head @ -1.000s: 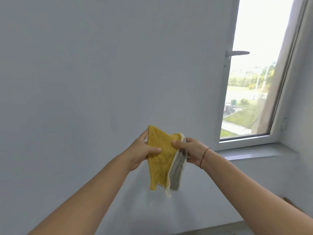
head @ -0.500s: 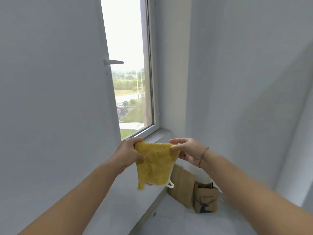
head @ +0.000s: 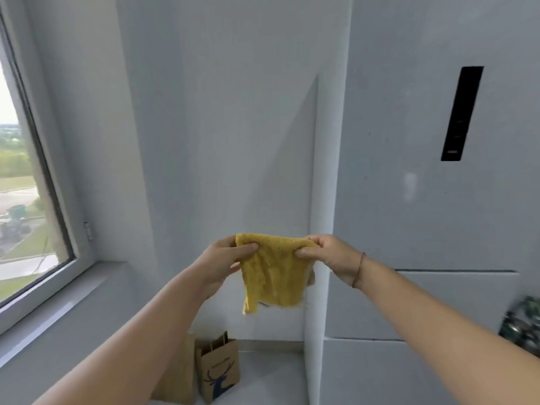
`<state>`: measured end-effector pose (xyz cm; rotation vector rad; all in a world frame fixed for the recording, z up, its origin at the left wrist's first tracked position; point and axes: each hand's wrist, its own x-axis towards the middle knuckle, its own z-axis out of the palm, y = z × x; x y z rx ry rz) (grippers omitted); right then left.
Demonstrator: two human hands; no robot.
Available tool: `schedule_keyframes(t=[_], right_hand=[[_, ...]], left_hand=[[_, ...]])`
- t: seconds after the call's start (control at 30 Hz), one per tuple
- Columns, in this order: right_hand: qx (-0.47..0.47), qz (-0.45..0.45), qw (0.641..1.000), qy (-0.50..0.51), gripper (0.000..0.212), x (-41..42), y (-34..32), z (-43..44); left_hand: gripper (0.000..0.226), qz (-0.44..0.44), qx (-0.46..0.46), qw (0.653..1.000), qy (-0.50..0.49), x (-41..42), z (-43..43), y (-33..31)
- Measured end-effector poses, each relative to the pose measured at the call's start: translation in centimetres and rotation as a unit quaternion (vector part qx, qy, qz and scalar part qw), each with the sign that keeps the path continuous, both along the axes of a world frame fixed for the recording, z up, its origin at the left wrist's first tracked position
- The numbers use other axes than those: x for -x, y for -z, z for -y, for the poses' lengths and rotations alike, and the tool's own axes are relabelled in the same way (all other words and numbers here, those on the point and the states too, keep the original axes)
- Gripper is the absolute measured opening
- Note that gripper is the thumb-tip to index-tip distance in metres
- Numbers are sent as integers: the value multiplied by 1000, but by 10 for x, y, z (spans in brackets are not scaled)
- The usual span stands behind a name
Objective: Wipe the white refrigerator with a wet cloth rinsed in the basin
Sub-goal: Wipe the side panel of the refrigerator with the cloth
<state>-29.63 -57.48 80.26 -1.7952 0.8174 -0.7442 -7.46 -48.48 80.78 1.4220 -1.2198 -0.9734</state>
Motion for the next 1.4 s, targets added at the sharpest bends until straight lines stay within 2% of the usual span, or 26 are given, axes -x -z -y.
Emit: schedule_keyframes(t=[0.1,0.17,0.2,0.3,0.47,0.53,0.63,0.73,0.77,0.87,1.0,1.17,1.27,1.33,1.4], right_hand=[[-103,96,989,36,16,62,-4,22],[-134,148,977,73,30,96,-8,31],[-139,166,971,106,33,117,-9,33],[-133,197,948,211,24,166,-12,29],[-138,280,888,338,36,237,-8,9],[-163,316,873,332,37,265,-10,-4],[-178,360,877,262,44,304,-12,-23],[-182,392,881,191,64,348,-8,-30],[-187,386,884,186,63,357,-4,-30],[-173,372,887,213,40,402,2,-22],[-186,396,865,247,40,479,8,1],[-229,400,859,224,43,554,-3,50],[-228,424,850,215,42,586,-20,86],[-247,439,841,197,41,605,-29,118],[-253,455,835,177,42,613,-37,143]], left_hand=[[25,-56,24,995,77,57,50,-6],[25,-74,31,992,95,92,78,-11],[25,-74,32,991,110,112,93,-13],[27,-68,48,986,143,161,124,-19],[26,-59,72,980,177,258,151,-17],[27,-64,78,975,199,301,156,-14],[32,-73,89,969,217,361,155,-11],[33,-66,117,963,235,422,154,-13],[33,-62,125,961,239,434,155,-13],[35,-18,171,954,245,486,169,-13],[43,62,217,946,231,562,199,-5],[37,140,172,967,124,625,248,-4],[22,120,176,975,55,651,269,-15],[19,150,209,966,6,666,283,-21],[28,195,259,946,-29,673,296,-26]])
